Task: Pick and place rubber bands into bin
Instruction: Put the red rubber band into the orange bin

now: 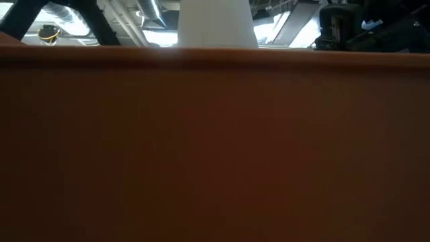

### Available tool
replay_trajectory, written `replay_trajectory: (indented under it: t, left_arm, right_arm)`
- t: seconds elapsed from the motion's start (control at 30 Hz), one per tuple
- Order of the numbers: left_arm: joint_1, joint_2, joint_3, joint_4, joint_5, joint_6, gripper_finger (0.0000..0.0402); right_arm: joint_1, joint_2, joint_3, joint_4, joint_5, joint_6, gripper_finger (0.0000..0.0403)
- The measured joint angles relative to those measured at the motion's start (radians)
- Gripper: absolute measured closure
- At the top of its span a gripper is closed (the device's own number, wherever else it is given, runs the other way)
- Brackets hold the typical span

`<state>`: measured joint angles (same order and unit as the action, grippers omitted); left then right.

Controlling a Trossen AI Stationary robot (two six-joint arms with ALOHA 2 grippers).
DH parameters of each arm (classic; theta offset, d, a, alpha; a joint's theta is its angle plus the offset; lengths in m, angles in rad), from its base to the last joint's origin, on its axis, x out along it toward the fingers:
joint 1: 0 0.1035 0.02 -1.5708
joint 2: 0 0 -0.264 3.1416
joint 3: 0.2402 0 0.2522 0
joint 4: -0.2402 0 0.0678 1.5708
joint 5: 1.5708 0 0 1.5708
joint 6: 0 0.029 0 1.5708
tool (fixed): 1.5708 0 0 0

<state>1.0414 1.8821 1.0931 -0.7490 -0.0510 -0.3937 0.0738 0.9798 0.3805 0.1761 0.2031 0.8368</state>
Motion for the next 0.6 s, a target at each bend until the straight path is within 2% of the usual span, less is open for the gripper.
replay_trajectory:
  t: [0.23,0.33,0.43,0.6]
  left_arm:
    - [-0.008,-0.010,-0.006,-0.018,-0.023,0.002,0.0388]
    - [-0.026,-0.050,-0.010,-0.040,-0.029,-0.033,0.0397]
    - [-0.066,-0.126,-0.016,-0.133,-0.054,-0.078,0.0399]
    - [-0.147,-0.289,-0.014,-0.257,-0.175,-0.195,0.0399]
  right_arm:
    - [0.000,0.000,0.000,0.000,0.000,-0.001,0.0391]
    - [0.000,0.000,0.000,0.000,-0.001,-0.002,0.0391]
    - [0.000,0.000,0.000,-0.001,-0.002,-0.007,0.0391]
    - [0.001,0.000,0.000,-0.005,-0.014,-0.032,0.0391]
